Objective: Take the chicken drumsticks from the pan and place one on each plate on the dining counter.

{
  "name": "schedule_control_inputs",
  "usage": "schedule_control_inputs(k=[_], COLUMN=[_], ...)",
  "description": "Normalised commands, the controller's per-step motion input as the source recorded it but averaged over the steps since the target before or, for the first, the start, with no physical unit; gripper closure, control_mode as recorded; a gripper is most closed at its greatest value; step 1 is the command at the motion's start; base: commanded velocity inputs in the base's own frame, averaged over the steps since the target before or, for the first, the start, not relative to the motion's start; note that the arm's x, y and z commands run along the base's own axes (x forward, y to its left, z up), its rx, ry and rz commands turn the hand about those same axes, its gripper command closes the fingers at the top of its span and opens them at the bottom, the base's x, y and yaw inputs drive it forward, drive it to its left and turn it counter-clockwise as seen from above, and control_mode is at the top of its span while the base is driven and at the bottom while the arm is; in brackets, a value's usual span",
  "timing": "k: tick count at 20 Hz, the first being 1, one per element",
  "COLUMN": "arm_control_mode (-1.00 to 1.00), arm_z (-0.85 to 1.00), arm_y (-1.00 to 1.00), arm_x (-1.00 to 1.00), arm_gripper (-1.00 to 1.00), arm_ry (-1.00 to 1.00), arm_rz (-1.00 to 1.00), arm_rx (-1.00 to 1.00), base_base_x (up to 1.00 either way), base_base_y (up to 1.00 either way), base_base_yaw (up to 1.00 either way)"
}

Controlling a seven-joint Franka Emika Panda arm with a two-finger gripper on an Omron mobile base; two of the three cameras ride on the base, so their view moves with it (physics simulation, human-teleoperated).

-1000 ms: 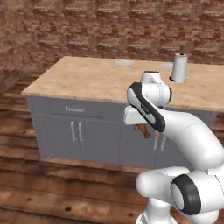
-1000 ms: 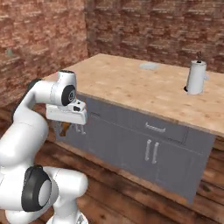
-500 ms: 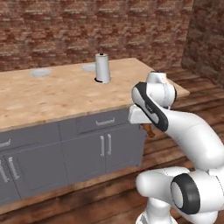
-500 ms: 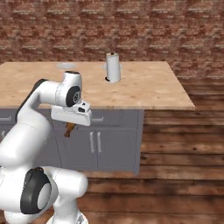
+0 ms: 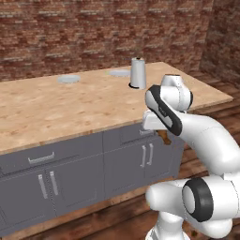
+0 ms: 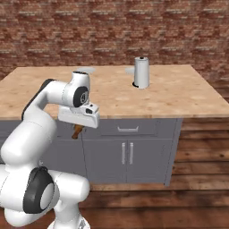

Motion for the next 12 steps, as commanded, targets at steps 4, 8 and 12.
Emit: schedule_control_inputs(k=[4, 8, 12], arm_control_mode=[1.0, 1.0, 1.0], arm_z=[0.0, 0.0, 0.0], arm_y=[0.0, 0.0, 0.0], arm_x=[0.0, 0.0, 0.0], arm_gripper=[1.0, 1.0, 1.0], arm_ry=[0.0, 0.0, 0.0], arm_rz=[0.0, 0.0, 0.0], arm_rx=[0.0, 0.0, 0.0], base_base_x=[0.01, 0.0, 0.04], base_base_y=[1.0, 1.0, 1.0], base_base_yaw=[0.0, 0.0, 0.0])
